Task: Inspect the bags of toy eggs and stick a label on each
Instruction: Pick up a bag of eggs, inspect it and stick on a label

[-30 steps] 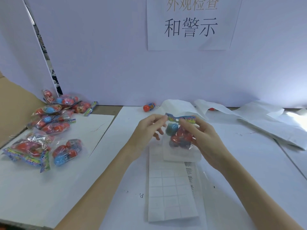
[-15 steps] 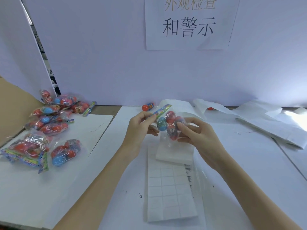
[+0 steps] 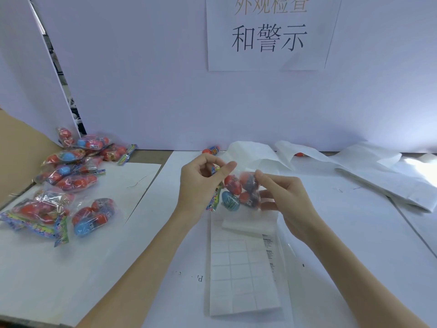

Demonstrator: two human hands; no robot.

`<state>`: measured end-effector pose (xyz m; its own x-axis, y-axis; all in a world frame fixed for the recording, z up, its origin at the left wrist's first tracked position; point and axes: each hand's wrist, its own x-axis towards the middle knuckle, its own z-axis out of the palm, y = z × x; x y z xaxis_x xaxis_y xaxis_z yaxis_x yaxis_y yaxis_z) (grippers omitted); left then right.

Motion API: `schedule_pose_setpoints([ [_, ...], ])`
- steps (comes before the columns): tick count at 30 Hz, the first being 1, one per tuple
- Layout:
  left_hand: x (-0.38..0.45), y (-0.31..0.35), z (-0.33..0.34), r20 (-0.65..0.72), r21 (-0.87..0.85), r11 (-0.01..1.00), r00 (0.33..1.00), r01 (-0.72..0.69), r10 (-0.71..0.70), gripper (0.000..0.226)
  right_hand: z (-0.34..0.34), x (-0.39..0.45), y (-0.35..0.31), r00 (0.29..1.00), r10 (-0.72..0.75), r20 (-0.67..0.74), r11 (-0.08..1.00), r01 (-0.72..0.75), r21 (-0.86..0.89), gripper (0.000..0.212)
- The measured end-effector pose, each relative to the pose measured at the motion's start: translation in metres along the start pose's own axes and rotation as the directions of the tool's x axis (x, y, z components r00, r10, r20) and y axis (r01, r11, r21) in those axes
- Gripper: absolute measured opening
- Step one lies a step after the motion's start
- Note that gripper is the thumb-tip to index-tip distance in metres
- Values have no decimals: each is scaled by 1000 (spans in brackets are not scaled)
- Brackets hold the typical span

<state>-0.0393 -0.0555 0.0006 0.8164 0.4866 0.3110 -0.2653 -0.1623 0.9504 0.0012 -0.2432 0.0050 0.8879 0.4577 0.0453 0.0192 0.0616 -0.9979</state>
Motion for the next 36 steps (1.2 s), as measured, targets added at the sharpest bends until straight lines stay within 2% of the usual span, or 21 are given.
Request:
schedule_pose_setpoints([
  [2,1,2,0,-62,-31,999,998,-26,24,16,4,2,3,997,-38,-72,999,37,-12,25],
  [4,1,2,-1,-107,-28,998,993,-57,54,11,6,5,7,978,-143,-154,985,125,-119,23],
  [7,1,1,-3,-85,-27,998,995,-57,54,9,1,6,8,951,-271,-148,934,223,-278,25],
  [9,2,0,-4,-58,5,997,995,-77,77,10,-3,4,6,956,-266,-126,941,229,-250,31],
  [11,2,0,-5,-53,15,994,993,-107,108,11,-2,-1,1,963,-251,-100,962,237,-133,23],
  [13,3,2,-6,-71,13,992,990,-122,122,13,-3,-2,-2,966,-251,-54,967,248,-61,24],
  [16,5,1,-6,-25,-35,999,999,27,-28,26,-5,0,-4,974,-227,-25,968,223,-116,23],
  [18,8,1,-5,65,-101,975,979,197,-191,47,-6,2,-1,973,-213,-89,967,197,-163,17],
  [19,9,-1,-5,118,-96,964,965,247,-236,48,-7,3,1,970,-212,-116,966,190,-177,15],
  [22,6,-10,-3,204,33,973,951,229,-231,28,-8,7,7,974,-177,-138,968,147,-202,21],
  [25,3,-16,0,176,57,985,969,166,-173,9,-6,8,10,988,-102,-118,965,70,-252,21],
  [27,2,-13,1,121,45,991,984,123,-128,4,-2,6,11,992,-100,-76,946,71,-316,23],
  [29,1,-8,0,95,39,994,990,98,-101,16,1,5,12,992,-125,8,940,121,-318,32],
  [31,1,-3,-3,208,-101,980,967,169,-146,49,3,4,13,986,-138,96,933,162,-320,44],
  [32,1,-1,-4,276,-179,960,948,213,-159,64,4,4,13,982,-148,116,929,178,-323,44],
  [33,0,1,-4,308,-215,952,940,219,-147,67,5,4,13,981,-161,106,928,187,-322,38],
  [34,0,1,-3,285,-196,966,952,169,-108,57,5,4,13,982,-173,80,932,189,-309,27],
  [36,-1,0,-1,141,24,999,989,-38,35,21,4,5,11,986,-167,20,954,166,-248,18],
])
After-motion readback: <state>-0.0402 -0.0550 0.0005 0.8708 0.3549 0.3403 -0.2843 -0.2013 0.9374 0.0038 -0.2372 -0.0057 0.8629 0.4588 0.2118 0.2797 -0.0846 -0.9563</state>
